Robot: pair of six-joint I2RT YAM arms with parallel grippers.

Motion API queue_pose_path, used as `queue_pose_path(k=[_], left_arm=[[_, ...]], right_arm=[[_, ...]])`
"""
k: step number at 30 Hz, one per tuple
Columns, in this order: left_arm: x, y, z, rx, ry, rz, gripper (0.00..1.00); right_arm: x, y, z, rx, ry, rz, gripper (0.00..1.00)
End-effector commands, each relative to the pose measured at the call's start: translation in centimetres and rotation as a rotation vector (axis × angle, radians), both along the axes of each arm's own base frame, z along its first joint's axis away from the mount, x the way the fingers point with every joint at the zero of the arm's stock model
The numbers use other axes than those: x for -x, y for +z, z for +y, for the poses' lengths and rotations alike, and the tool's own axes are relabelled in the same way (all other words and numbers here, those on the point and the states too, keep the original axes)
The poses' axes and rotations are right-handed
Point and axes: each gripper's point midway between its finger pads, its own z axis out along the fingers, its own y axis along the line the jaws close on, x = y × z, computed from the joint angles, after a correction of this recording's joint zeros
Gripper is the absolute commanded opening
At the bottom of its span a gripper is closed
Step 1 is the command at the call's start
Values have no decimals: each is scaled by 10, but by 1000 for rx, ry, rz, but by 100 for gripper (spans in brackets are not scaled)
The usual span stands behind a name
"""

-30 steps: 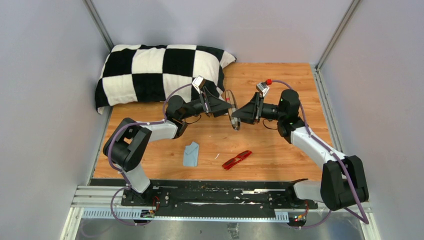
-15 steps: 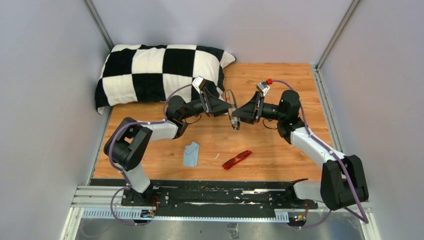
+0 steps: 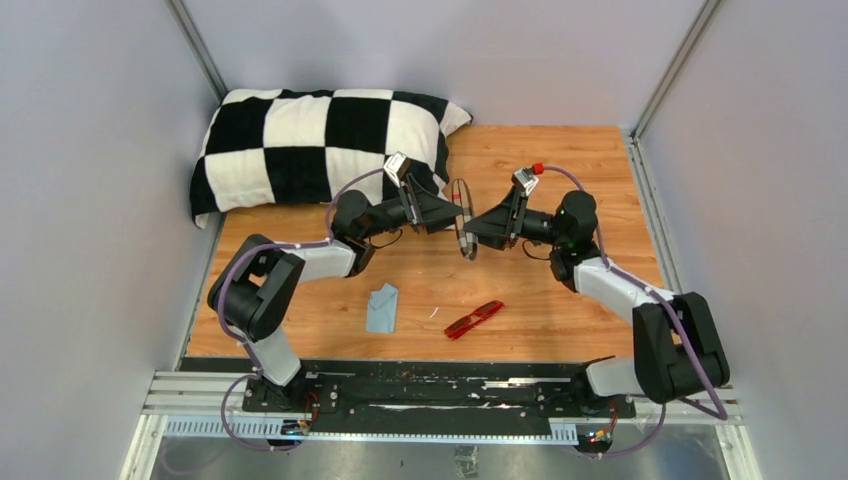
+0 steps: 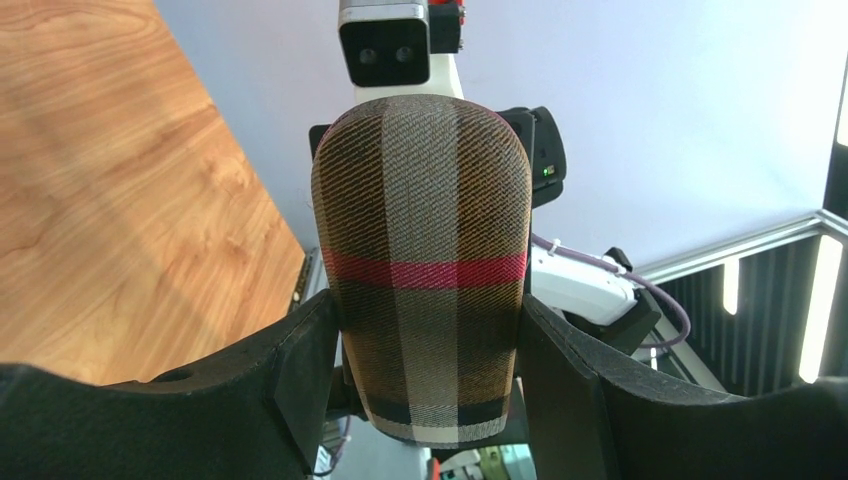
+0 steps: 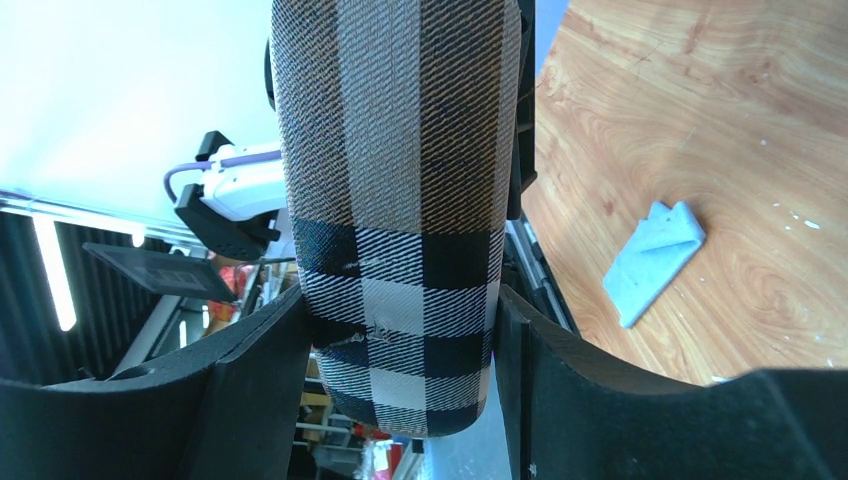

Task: Organize the sunglasses
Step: Open the sunglasses case.

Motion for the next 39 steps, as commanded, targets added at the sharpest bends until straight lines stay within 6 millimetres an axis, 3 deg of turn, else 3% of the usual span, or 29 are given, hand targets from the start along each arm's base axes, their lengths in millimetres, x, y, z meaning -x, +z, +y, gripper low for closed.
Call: queue_pose_path(k=[1,7,11,17,25,39], left_arm=[[11,24,1,48,-42,-96,0],[20,49,19,122,-62,-137,0],[25,64,25,142,-61,-177,0],[42,93,33,196,-103,-268,0],[64,103,45,198,-131,-350,0],[77,126,53,216,-134,-441,0]], right_arm=[[1,9,4,-105,8,27,32],[-5,19,1,-280,16,88,30],[-10,7,4,-267,20,124,28],[-15,7,5,-271,18,138,28],[-25,18,7,-301,20,173,28],[-27,11,8,-293,30,211,49]])
